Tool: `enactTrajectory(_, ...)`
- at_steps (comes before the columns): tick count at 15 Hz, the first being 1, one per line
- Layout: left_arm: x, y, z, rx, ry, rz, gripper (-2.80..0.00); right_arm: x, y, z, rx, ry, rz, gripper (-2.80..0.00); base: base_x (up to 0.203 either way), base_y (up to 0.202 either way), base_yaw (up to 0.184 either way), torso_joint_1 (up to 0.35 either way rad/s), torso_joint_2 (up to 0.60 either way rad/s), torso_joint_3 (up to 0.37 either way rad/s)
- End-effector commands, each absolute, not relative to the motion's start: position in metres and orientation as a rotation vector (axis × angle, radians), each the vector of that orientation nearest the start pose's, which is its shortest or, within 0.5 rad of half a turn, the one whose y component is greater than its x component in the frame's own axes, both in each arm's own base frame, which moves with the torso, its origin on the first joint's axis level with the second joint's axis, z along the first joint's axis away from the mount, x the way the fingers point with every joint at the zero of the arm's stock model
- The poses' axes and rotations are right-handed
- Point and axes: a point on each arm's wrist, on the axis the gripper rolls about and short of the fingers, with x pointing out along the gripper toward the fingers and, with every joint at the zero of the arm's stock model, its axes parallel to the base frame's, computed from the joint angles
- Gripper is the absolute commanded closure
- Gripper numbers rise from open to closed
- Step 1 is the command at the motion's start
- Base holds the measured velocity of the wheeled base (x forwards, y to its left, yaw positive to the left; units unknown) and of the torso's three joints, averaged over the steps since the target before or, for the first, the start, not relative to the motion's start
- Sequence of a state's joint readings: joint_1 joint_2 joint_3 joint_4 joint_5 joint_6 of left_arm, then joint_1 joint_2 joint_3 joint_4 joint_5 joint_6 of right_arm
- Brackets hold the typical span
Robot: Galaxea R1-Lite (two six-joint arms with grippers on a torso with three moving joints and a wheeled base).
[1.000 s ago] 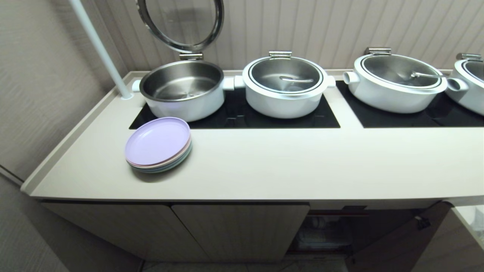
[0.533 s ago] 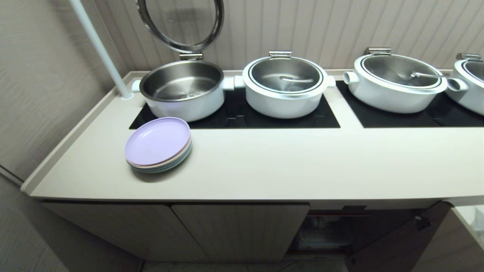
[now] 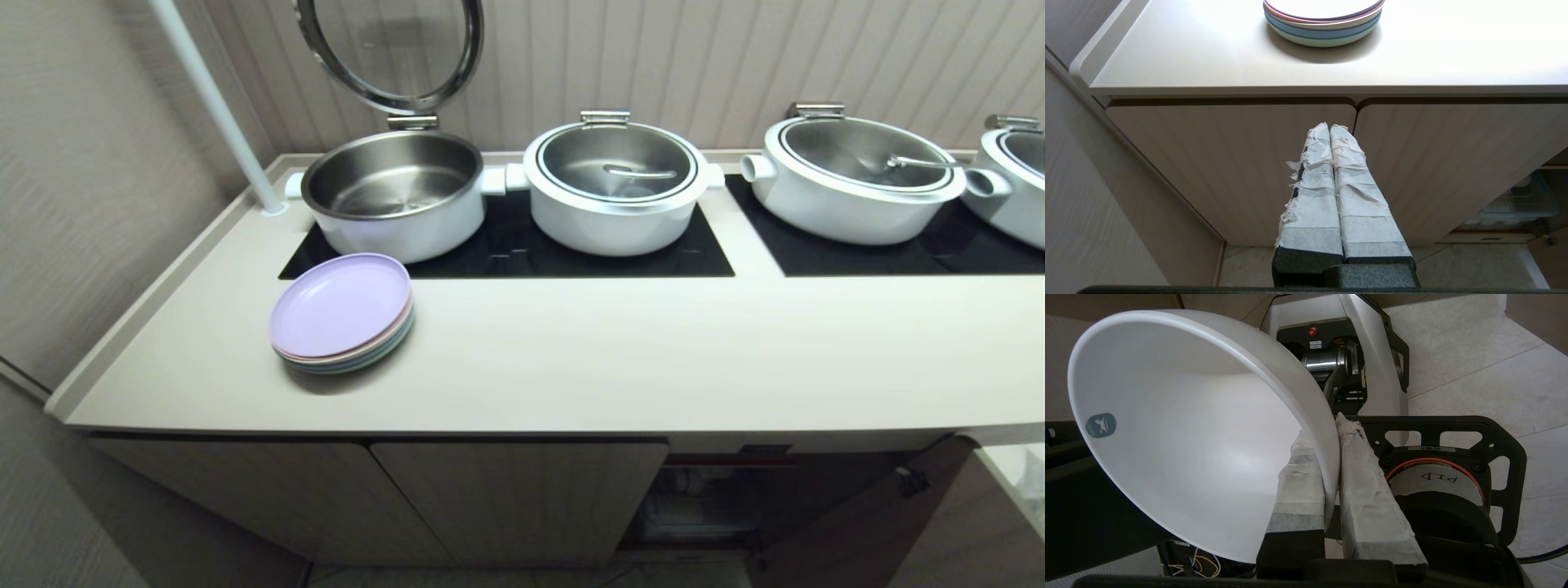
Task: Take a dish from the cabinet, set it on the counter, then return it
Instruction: Put it back into the cabinet
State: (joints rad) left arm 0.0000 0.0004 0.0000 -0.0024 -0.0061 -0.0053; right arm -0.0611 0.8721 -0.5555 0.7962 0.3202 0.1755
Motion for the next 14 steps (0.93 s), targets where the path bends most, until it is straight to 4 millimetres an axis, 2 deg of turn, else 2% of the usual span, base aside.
enactTrajectory(1,-0.0228,-0.0001,0.0758,-0.006,-0.003,-0.006,0.00,0.0416,0.0046,0.1558,0.371,1.123,0.135,0.00,0.000,0.000,0.000,0.000,0.00,0.000)
enactTrajectory(14,-0.0228,-0.0001,0.0758,-0.006,-0.003,-0.006,0.00,0.0415,0.0046,0.1558,0.373,1.125,0.135,0.00,0.000,0.000,0.000,-0.057,0.12,0.064)
